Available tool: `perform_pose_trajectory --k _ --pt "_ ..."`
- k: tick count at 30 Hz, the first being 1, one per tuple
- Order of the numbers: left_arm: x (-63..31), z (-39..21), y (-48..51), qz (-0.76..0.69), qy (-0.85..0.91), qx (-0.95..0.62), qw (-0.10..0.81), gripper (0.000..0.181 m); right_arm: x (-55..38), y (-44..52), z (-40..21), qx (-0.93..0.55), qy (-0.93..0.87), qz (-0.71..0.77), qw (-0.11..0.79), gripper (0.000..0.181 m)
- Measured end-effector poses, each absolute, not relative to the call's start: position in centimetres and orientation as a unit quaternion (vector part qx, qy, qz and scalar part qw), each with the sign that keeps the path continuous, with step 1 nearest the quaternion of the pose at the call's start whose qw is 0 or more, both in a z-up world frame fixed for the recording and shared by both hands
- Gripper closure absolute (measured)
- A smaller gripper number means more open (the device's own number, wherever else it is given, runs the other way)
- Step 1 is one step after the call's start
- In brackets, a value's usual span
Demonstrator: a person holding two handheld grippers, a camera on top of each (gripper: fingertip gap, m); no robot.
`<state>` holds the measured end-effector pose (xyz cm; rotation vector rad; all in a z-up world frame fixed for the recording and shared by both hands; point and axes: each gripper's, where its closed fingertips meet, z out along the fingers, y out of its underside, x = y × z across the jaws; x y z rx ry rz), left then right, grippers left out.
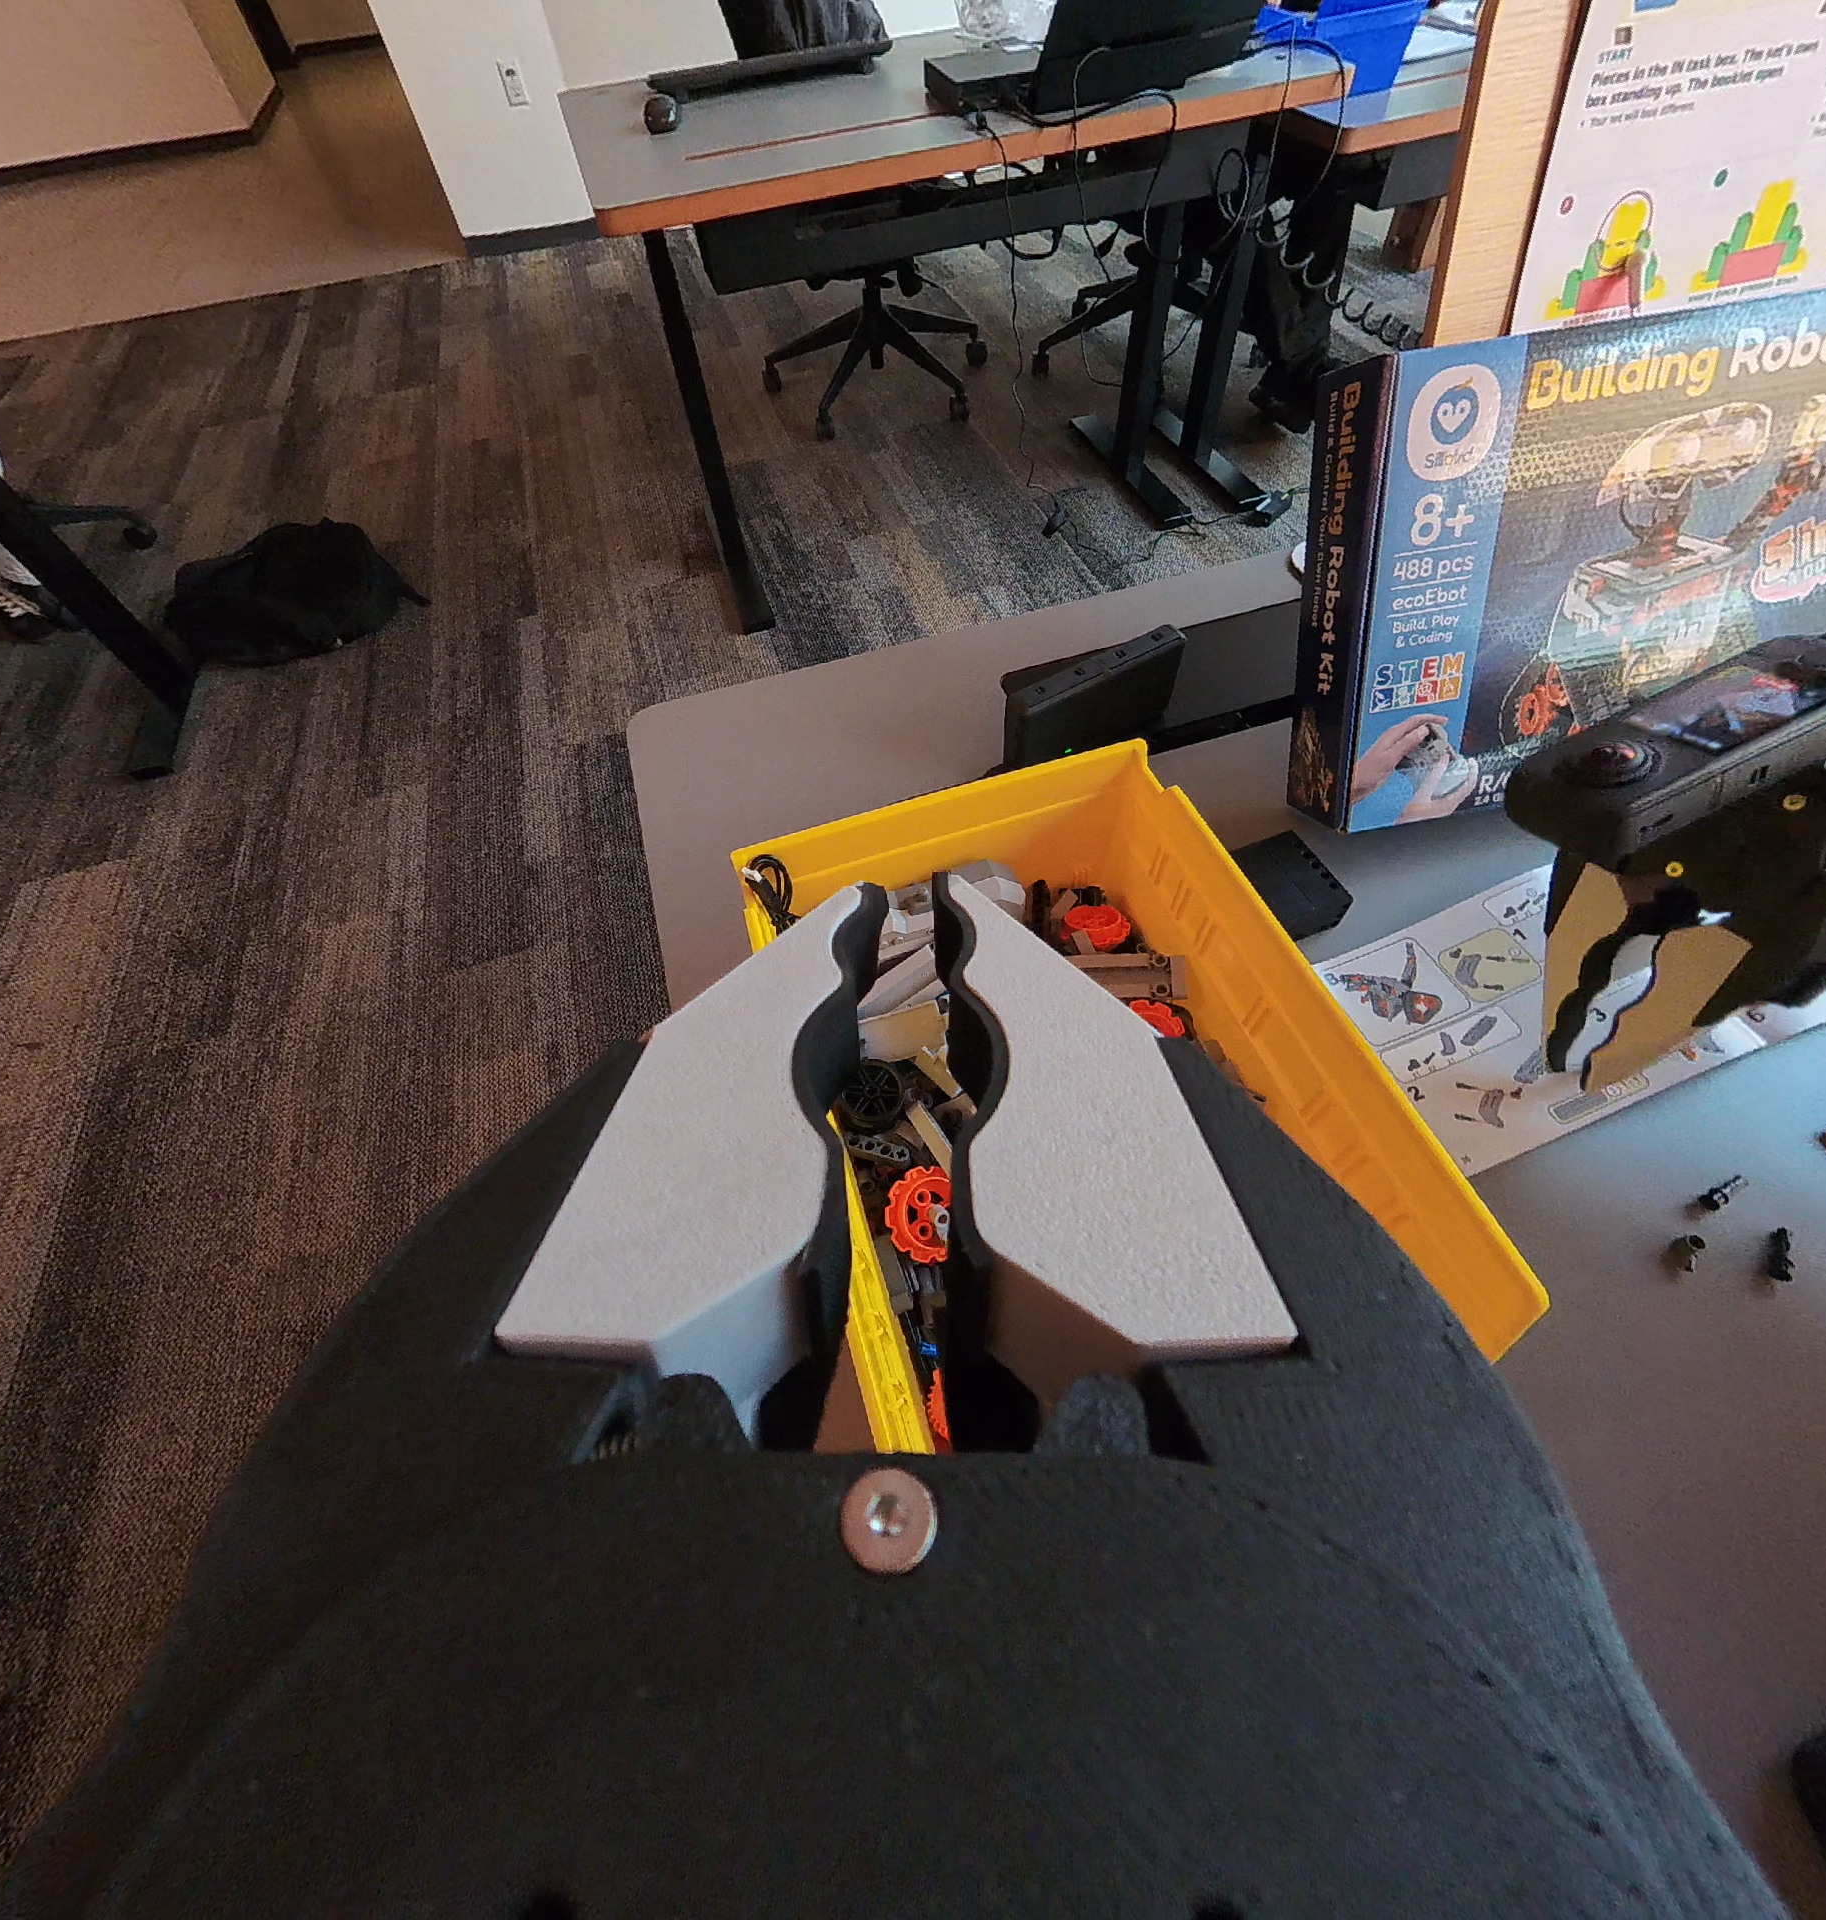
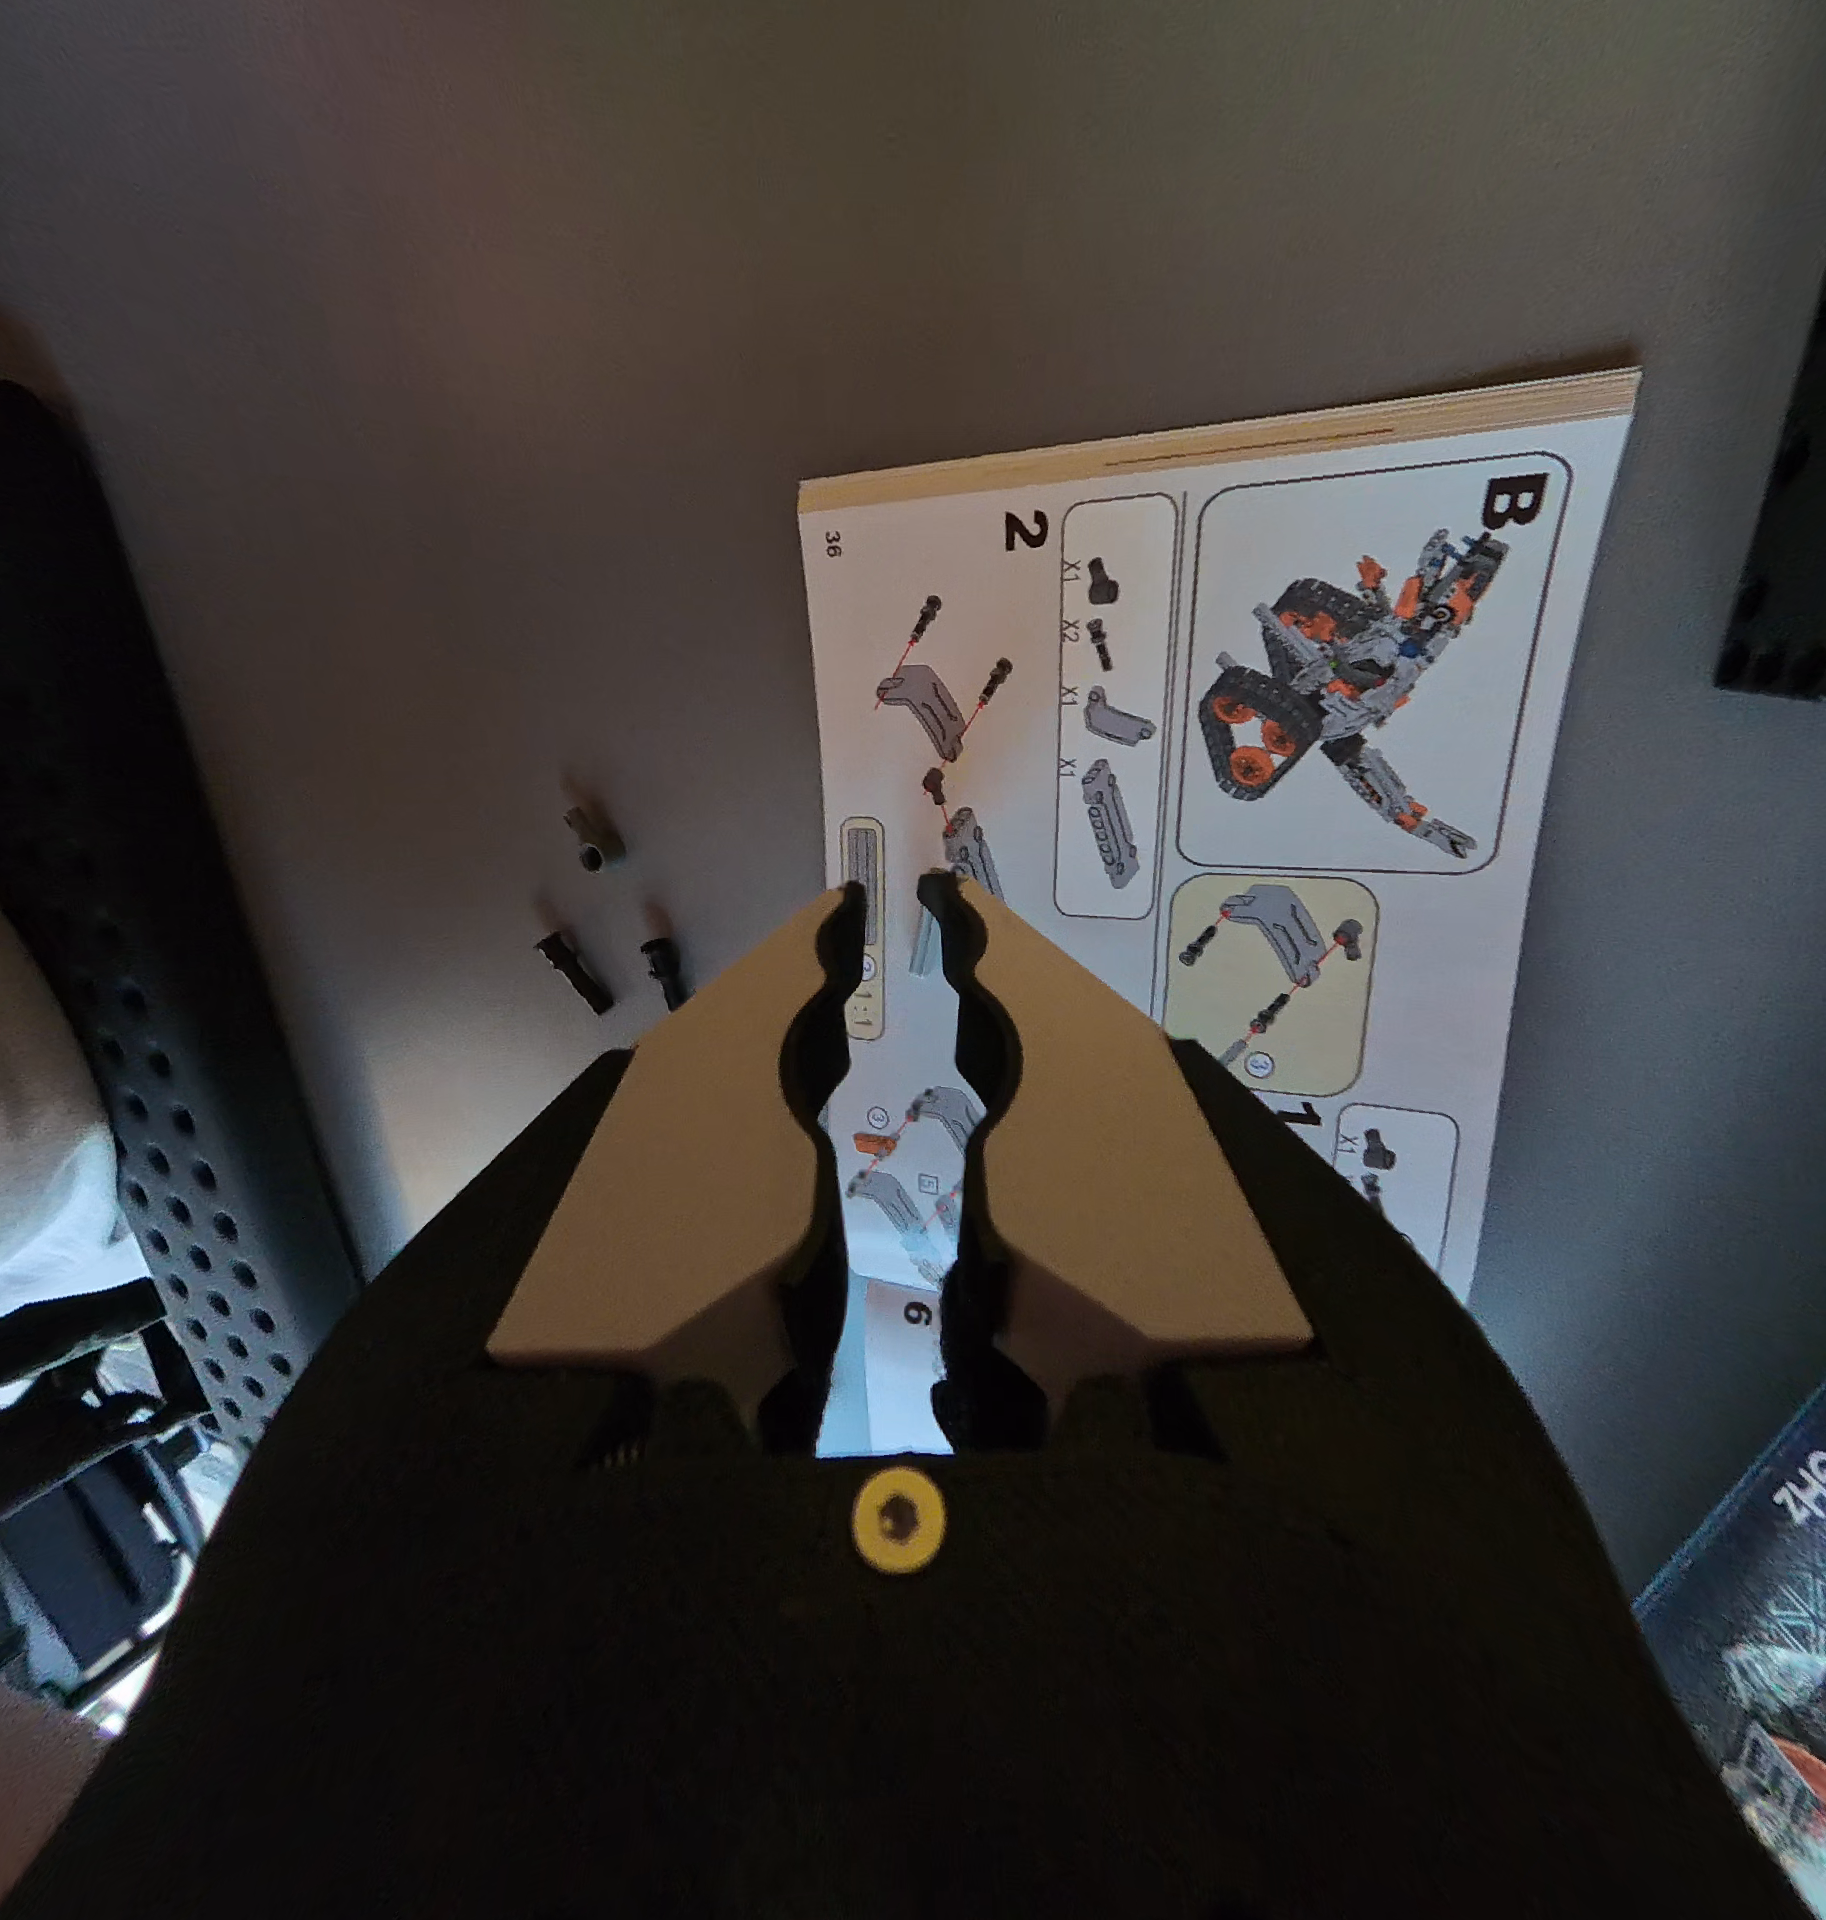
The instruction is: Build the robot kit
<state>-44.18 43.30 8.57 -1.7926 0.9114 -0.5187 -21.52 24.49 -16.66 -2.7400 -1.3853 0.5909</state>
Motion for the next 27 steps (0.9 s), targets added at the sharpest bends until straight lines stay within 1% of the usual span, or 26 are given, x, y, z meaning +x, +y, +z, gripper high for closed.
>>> perform_pose_trajectory --k 3,8,14,20,25,27 --pt "-44.2 8.6 43.3 -0.216 0.378 -0.743 0.508 0.173 -21.1 24.8 -16.5 -0.877 -0.440 0.189 0.021 0.168" --pt "-44.1 8.5 43.2 -0.214 0.380 -0.743 0.507 0.173 -21.5 25.3 -15.6 -0.863 -0.457 0.207 0.068 0.168" --pt "-44.1 8.5 43.2 -0.213 0.382 -0.743 0.507 0.173 -19.9 25.5 -15.8 -0.852 -0.499 0.136 0.080 0.168" --pt "-44.0 8.5 43.1 -0.212 0.385 -0.743 0.506 0.173 -19.3 24.9 -15.2 -0.841 -0.525 0.105 0.084 0.169" --pt "-44.0 8.4 43.1 -0.210 0.386 -0.743 0.505 0.173 -20.8 26.0 -15.8 -0.794 -0.590 0.092 0.116 0.171" --pt "-43.9 8.4 43.1 -0.208 0.388 -0.743 0.504 0.173 -21.7 27.4 -15.9 -0.747 -0.646 0.055 0.151 0.171"
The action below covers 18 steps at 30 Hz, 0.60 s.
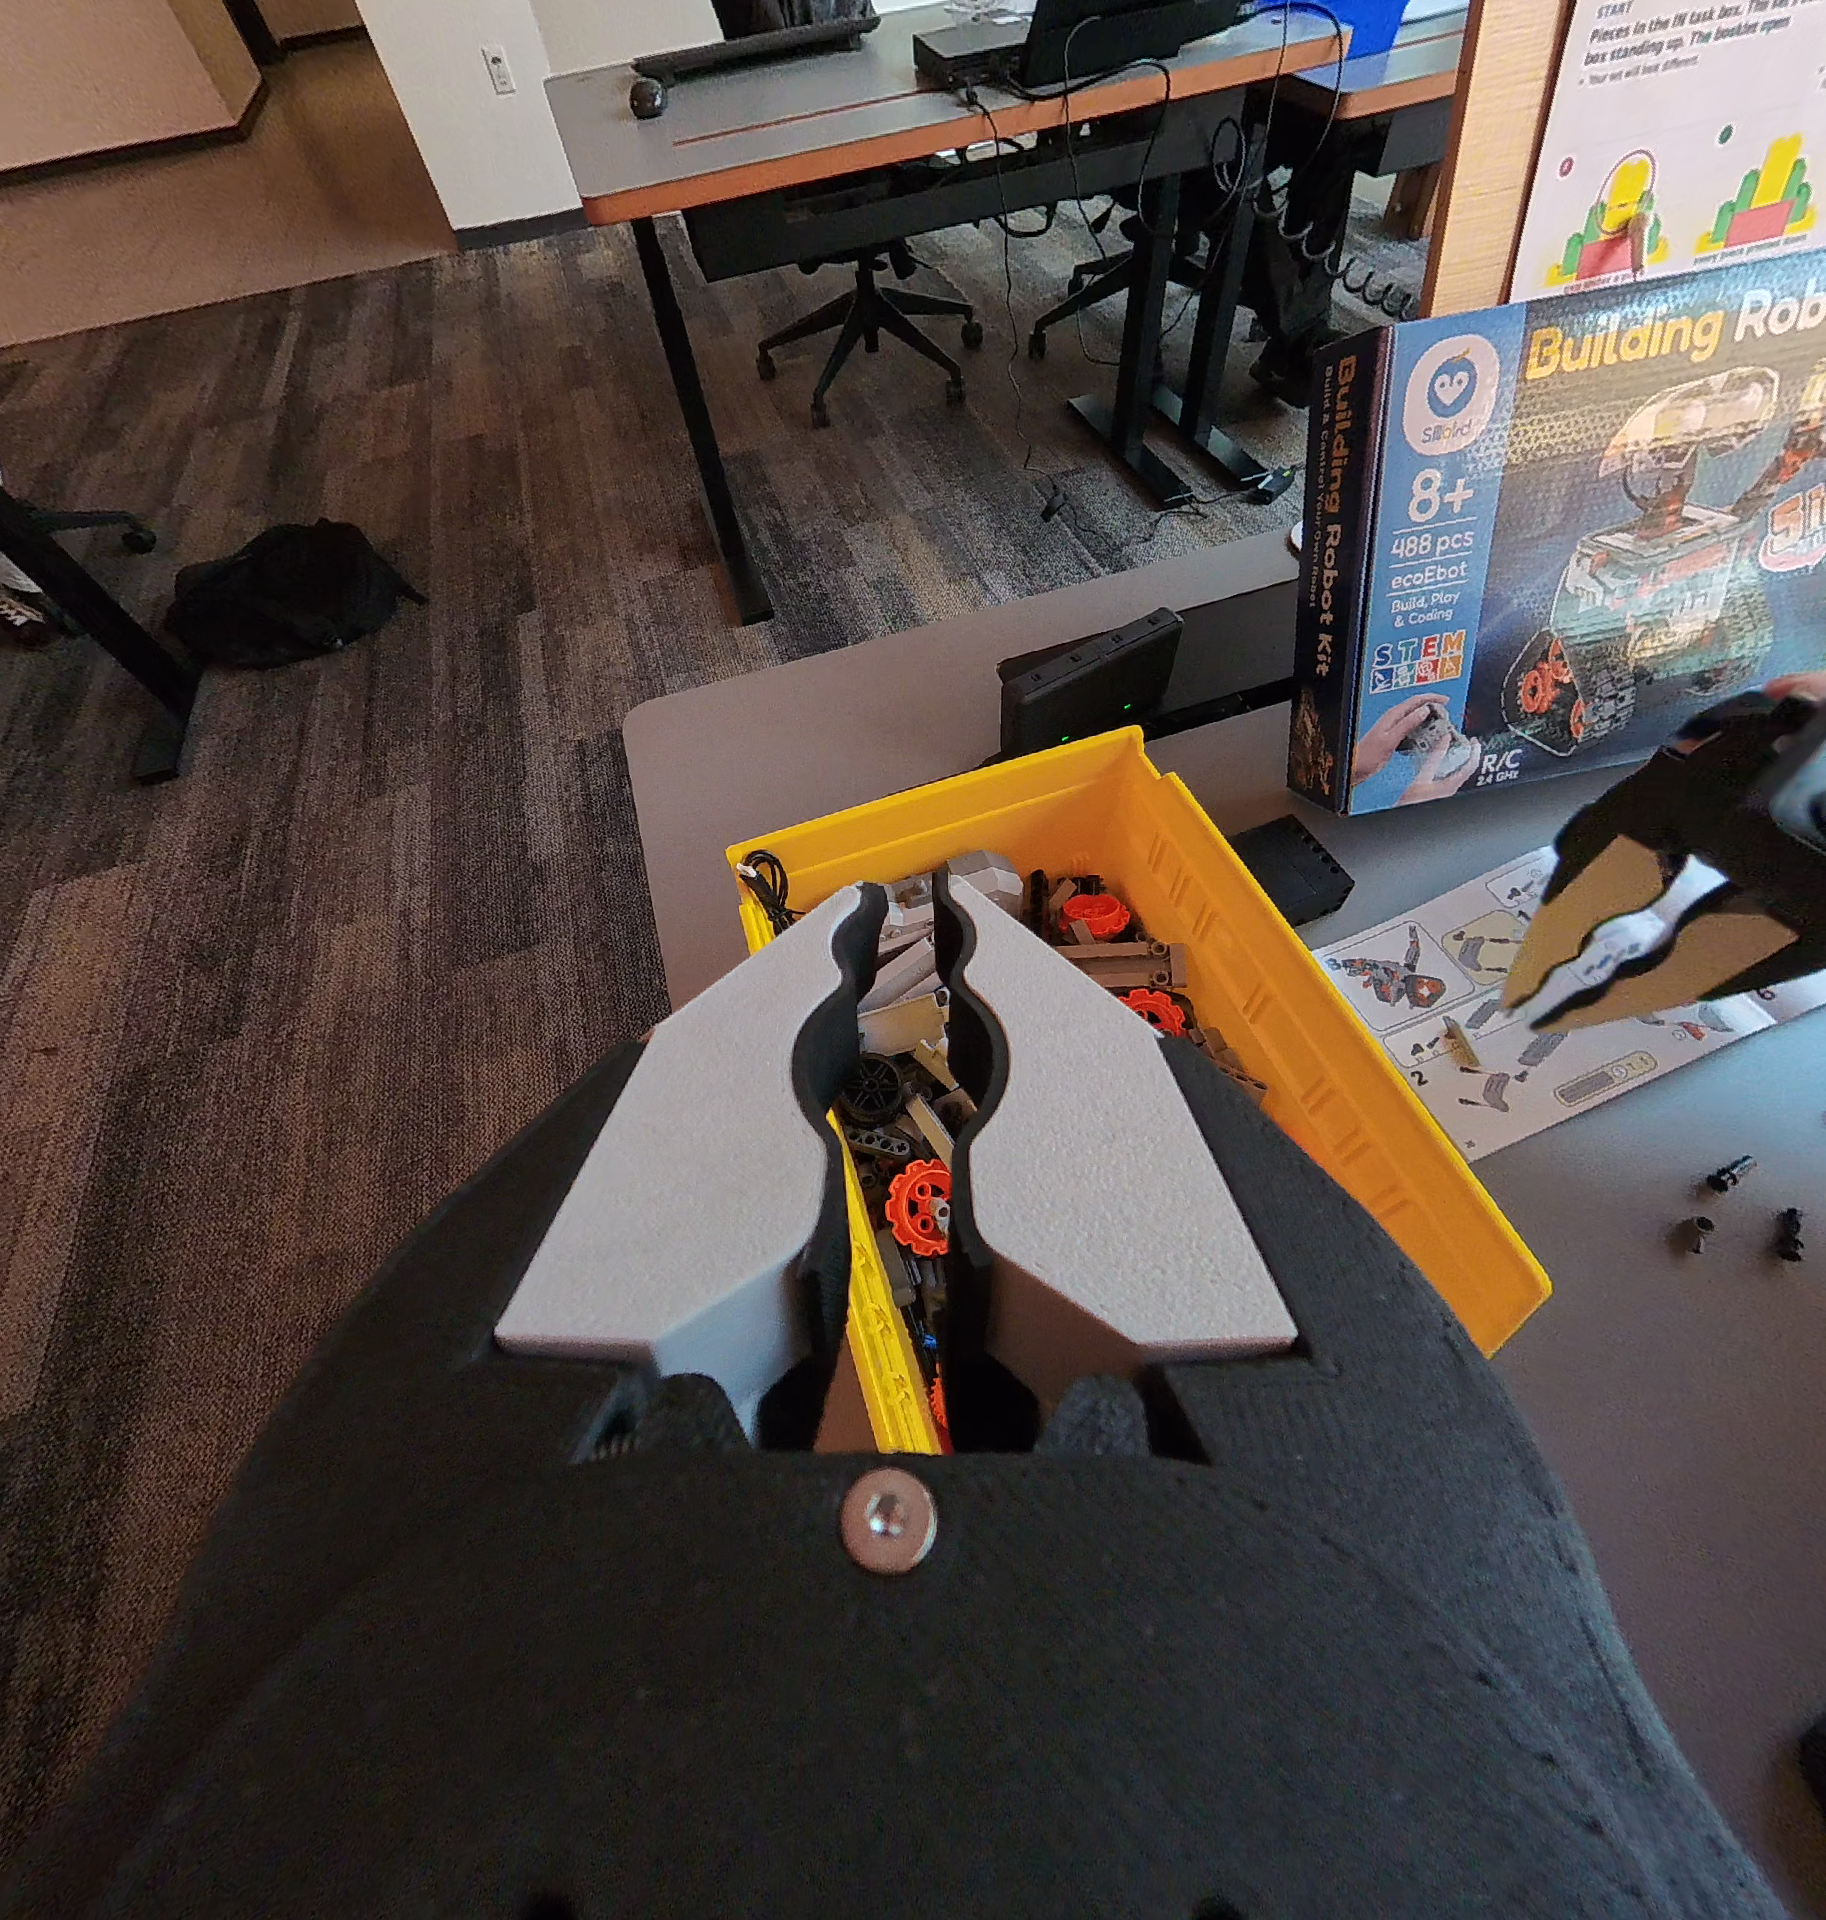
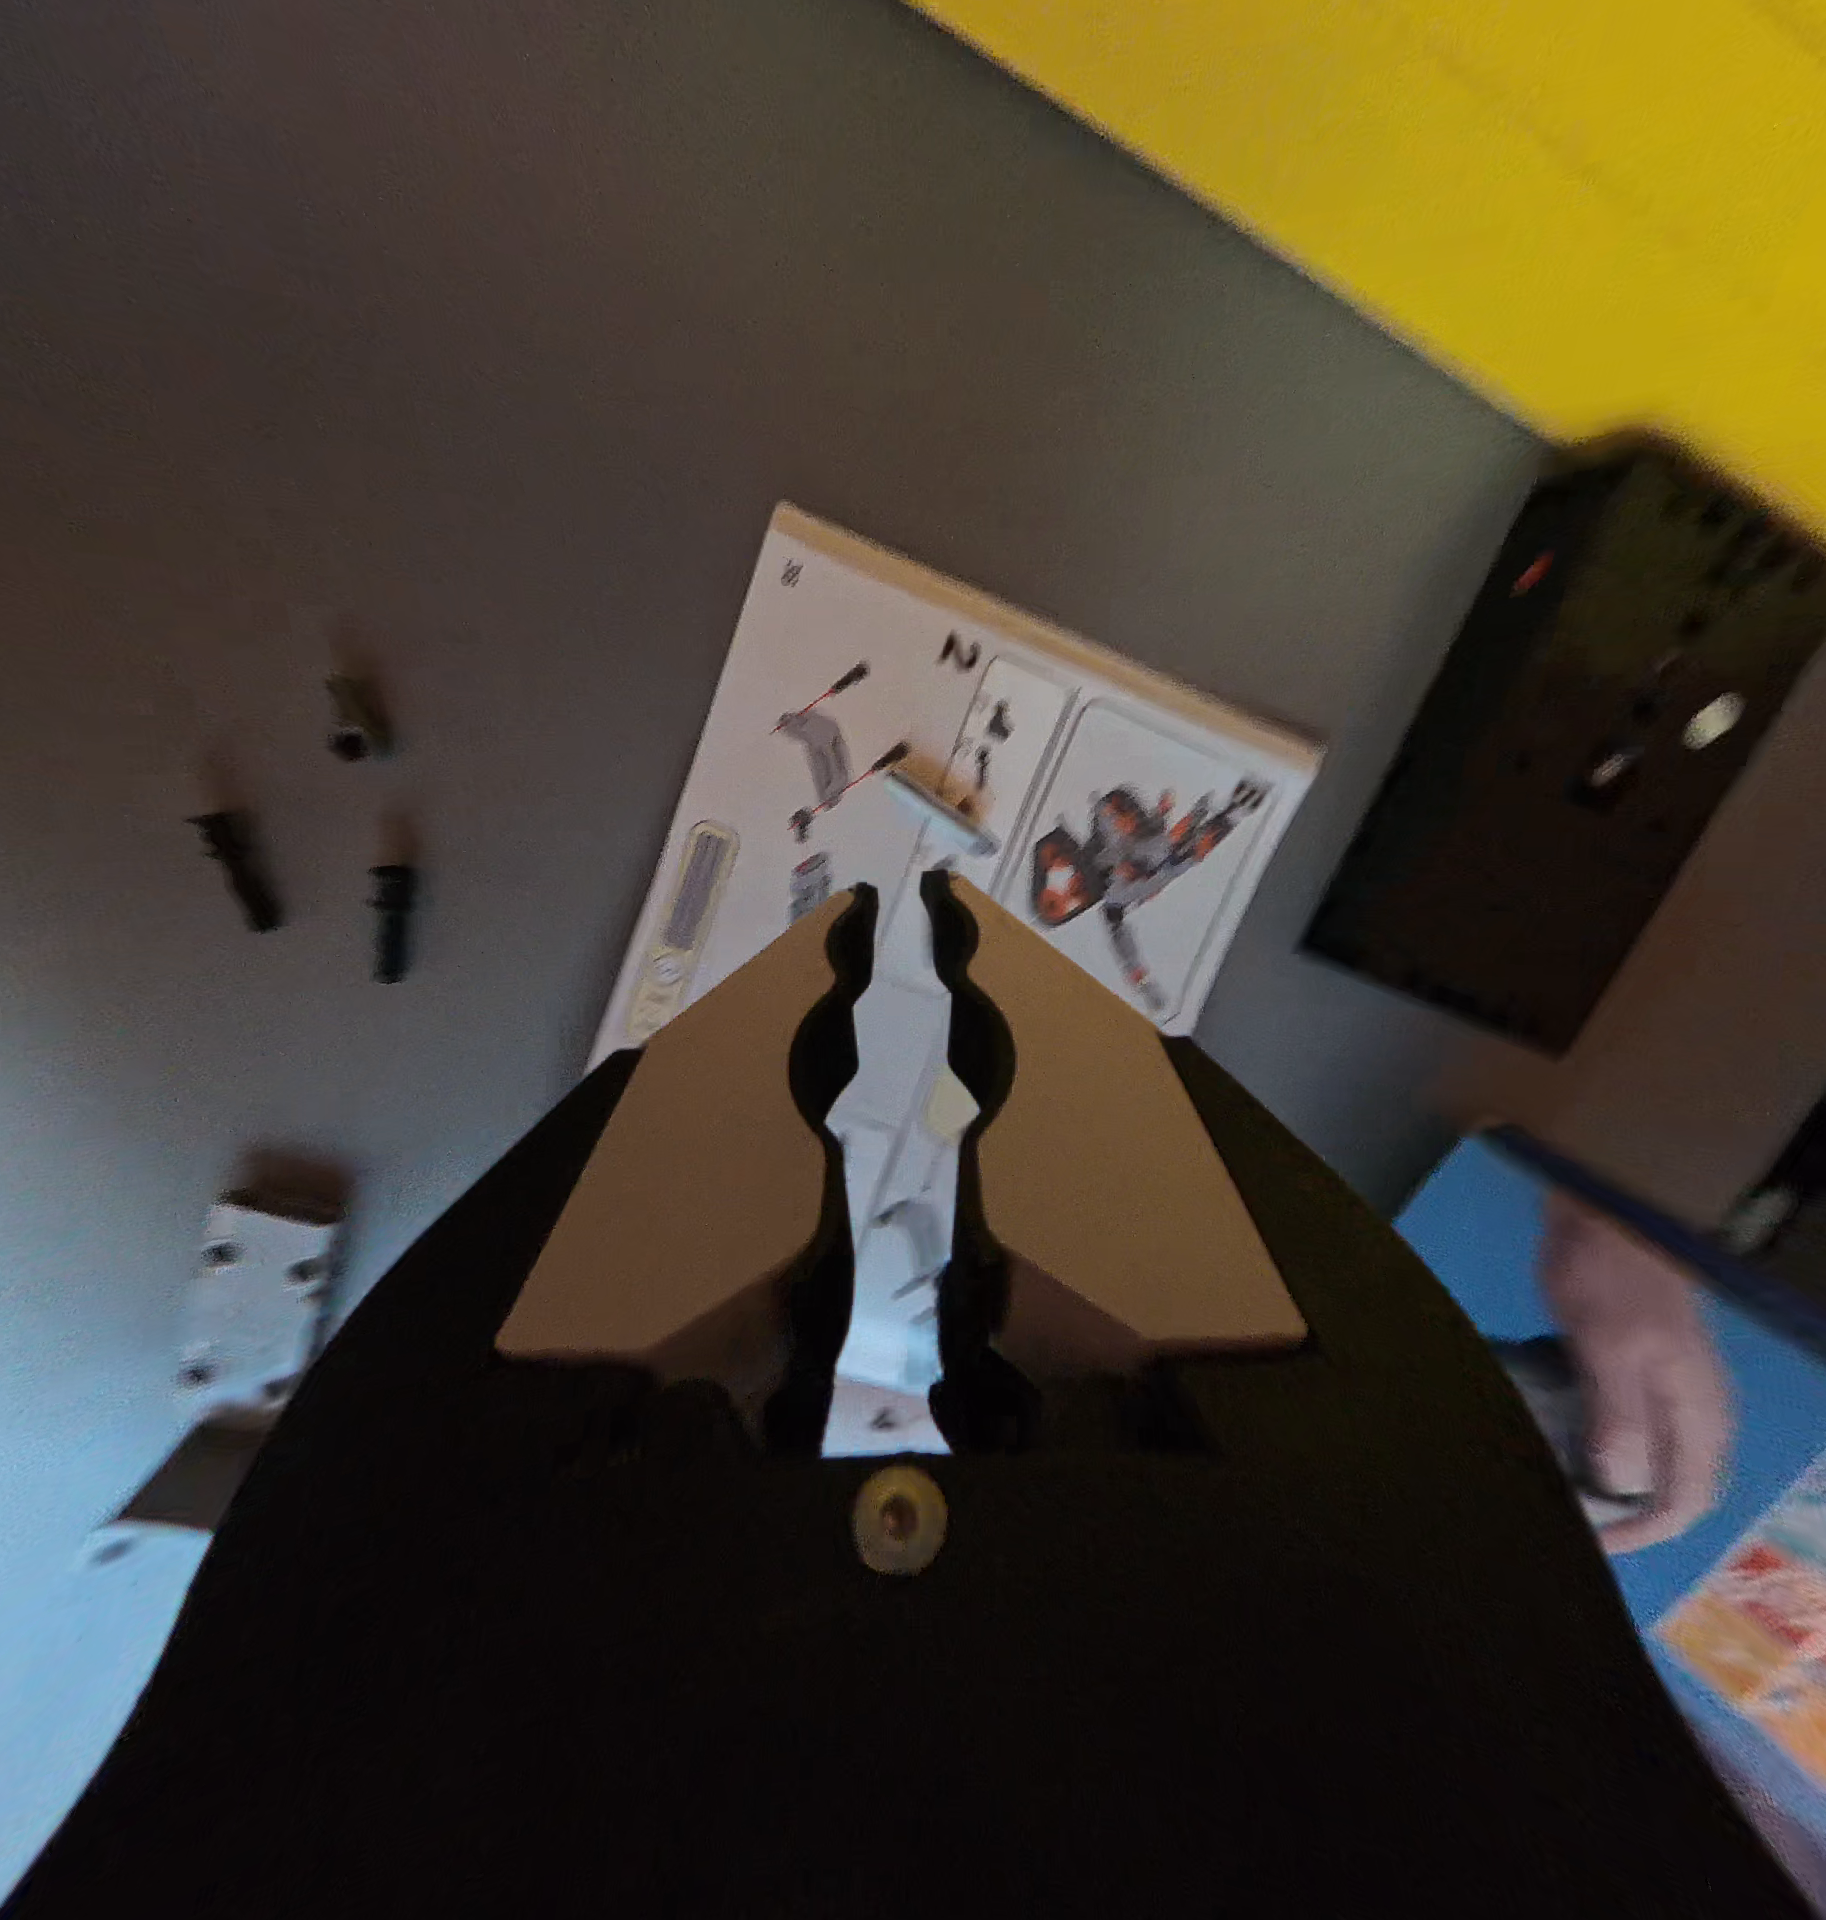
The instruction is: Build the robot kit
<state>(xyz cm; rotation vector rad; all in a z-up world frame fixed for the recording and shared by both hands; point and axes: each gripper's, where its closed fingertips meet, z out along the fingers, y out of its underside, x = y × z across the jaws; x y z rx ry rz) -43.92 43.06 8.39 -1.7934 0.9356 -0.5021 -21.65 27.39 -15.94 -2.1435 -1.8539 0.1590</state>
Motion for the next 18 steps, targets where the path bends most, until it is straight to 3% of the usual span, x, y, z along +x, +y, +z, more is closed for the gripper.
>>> perform_pose_trajectory --k 8,12,18 --pt "-43.8 7.9 43.2 -0.200 0.393 -0.748 0.496 0.172 -24.2 29.4 -17.2 -0.643 -0.747 0.010 0.168 0.163" --pt "-43.6 7.8 43.1 -0.197 0.396 -0.749 0.494 0.172 -24.3 29.3 -17.5 -0.636 -0.758 0.010 0.143 0.180" --pt "-43.5 7.6 43.1 -0.195 0.400 -0.750 0.489 0.172 -23.9 28.4 -16.0 -0.704 -0.697 0.052 0.123 0.181"
